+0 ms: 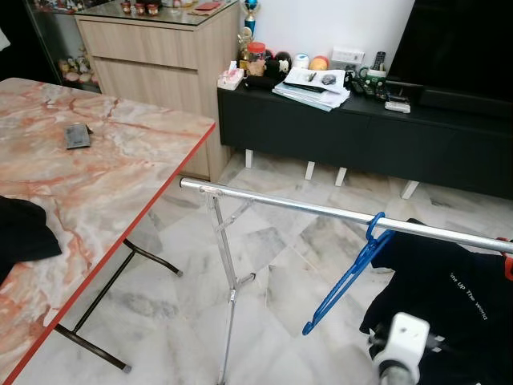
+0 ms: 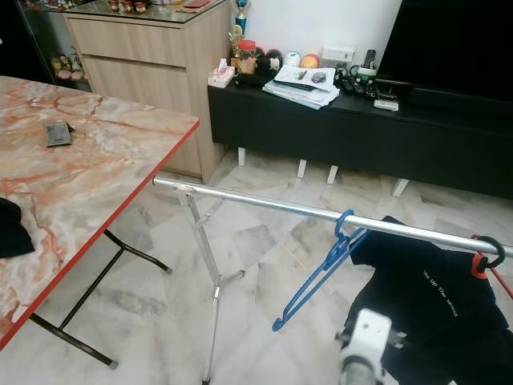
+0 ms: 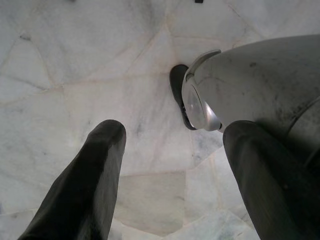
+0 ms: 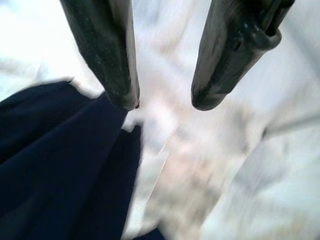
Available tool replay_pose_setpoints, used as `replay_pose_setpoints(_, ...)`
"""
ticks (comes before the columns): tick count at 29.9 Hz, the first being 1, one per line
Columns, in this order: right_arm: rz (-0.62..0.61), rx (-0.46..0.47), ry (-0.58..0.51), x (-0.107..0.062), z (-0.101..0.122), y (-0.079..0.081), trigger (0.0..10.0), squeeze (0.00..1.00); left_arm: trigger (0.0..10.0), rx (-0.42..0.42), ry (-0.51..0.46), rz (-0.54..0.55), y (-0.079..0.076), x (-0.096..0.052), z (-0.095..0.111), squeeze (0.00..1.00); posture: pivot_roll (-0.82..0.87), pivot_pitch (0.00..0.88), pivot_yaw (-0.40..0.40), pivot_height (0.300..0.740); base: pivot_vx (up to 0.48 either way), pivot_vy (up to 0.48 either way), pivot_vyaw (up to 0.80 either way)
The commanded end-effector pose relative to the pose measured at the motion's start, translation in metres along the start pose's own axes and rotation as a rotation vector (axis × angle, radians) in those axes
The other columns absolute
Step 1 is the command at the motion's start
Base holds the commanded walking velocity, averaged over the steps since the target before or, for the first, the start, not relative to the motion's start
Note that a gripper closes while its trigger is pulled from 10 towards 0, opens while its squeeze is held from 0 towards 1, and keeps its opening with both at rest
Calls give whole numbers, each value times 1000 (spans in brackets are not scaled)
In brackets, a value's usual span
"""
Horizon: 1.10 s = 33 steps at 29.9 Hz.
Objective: Hang hanger
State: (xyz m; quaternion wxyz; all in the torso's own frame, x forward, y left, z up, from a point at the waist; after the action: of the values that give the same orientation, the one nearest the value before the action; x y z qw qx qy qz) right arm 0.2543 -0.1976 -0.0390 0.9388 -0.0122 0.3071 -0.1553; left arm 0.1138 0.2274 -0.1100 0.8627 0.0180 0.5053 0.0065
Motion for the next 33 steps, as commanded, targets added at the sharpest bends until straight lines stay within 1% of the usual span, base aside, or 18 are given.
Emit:
replay_pose_setpoints(1, 62, -39, 36, 2, -3, 8, 10000, 0, 10000, -8, 10, 4, -1, 0, -3, 0, 69, 52, -25, 740, 0, 0, 0)
replay_pose_setpoints(3, 107, -68, 68, 1, -9, 12, 10000, 0, 10000, -9, 8, 7, -1, 0, -2, 0, 72, 46, -22, 740, 0, 0, 0)
replay_pose_setpoints(5, 180, -85, 121, -1, -19, 19, 10000, 0, 10000, -14, 0, 14, -1, 1, 1, 0, 71, 39, -20, 740, 0, 0, 0)
replay_pose_setpoints(6, 180, -85, 121, -1, -19, 19, 10000, 0, 10000, -14, 0, 14, -1, 1, 1, 0, 71, 39, -20, 740, 0, 0, 0)
replay_pose_setpoints(7, 198, -100, 159, -3, -29, 20, 10000, 0, 10000, -13, 0, 19, 0, 1, 2, 0, 70, 34, -19, 740, 0, 0, 0)
replay_pose_setpoints(8, 199, -104, 179, -4, -33, 19, 10000, 0, 10000, -13, -1, 22, 0, 1, 3, 0, 69, 24, -16, 740, 0, 0, 0)
replay_pose_setpoints(9, 192, -105, 209, -6, -39, 17, 10000, 0, 10000, -22, -5, 25, 0, 2, 5, 0, 66, 16, -12, 740, 0, 0, 0)
replay_pose_setpoints(11, 193, -60, 230, -8, -44, 17, 10000, 0, 10000, -24, -7, 28, 0, 3, 7, 0, 63, 12, -10, 740, 0, 0, 0)
replay_pose_setpoints(14, 210, -16, 241, -9, -45, 21, 10000, 0, 10000, -29, -14, 34, 0, 4, 13, 0, 50, 0, 2, 740, 0, 0, 0)
replay_pose_setpoints(16, 214, -23, 242, -8, -45, 22, 10000, 0, 10000, -31, -17, 38, 1, 5, 16, 0, 43, 0, 5, 740, 0, 0, 0)
replay_pose_setpoints(20, 236, -42, 231, -5, -37, 26, 10000, 0, 10000, -43, -33, 49, 0, 8, 27, 0, 13, 0, 3, 740, 0, 0, 0)
replay_pose_setpoints(22, 233, -43, 231, -4, -35, 26, 10000, 0, 10000, -53, -34, 52, 0, 8, 28, 0, 15, 0, 2, 740, 0, 0, 0)
replay_pose_setpoints(23, 224, -26, 235, -4, -34, 25, 10000, 0, 10000, -59, -30, 55, 0, 8, 26, 0, 32, 0, -1, 740, 0, 0, 0)
replay_pose_setpoints(27, 210, -23, 249, -5, -39, 18, 10000, 0, 10000, -86, -12, 66, -1, 6, 18, 0, 51, 0, -10, 740, 0, 0, 0)
replay_pose_setpoints(28, 201, -27, 262, -6, -44, 14, 10000, 0, 10000, -95, 0, 68, -2, 6, 13, 0, 52, 0, -13, 740, 0, 0, 0)
replay_pose_setpoints(31, 197, -32, 272, -7, -49, 9, 10000, 0, 10000, -95, 14, 67, -4, 4, 6, 0, 42, 0, -15, 740, 0, 0, 0)
replay_pose_setpoints(32, 205, -51, 273, -8, -53, 4, 10000, 0, 10000, -97, 39, 65, -7, 3, -4, 0, 33, 0, -13, 740, 0, 0, 0)
replay_pose_setpoints(33, 205, -51, 273, -8, -53, 4, 10000, 0, 10000, -97, 39, 65, -7, 3, -4, 0, 33, 0, -13, 740, 0, 0, 0)
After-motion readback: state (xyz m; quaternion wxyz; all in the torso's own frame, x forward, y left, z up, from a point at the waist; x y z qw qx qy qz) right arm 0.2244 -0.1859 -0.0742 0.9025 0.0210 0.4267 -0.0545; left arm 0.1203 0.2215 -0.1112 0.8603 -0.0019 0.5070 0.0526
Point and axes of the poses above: a point about 5 cm out from each wrist's last joint towards the gripper, its own x axis pointing out of the wrist towards the gripper, its own z axis along the axis of the wrist's last joint, y = z × x, the point moved 1 cm from there along x, pointing out of the wrist towards the gripper, and after that the axes turned 6 degrees about -x, right-handed, at the moved point
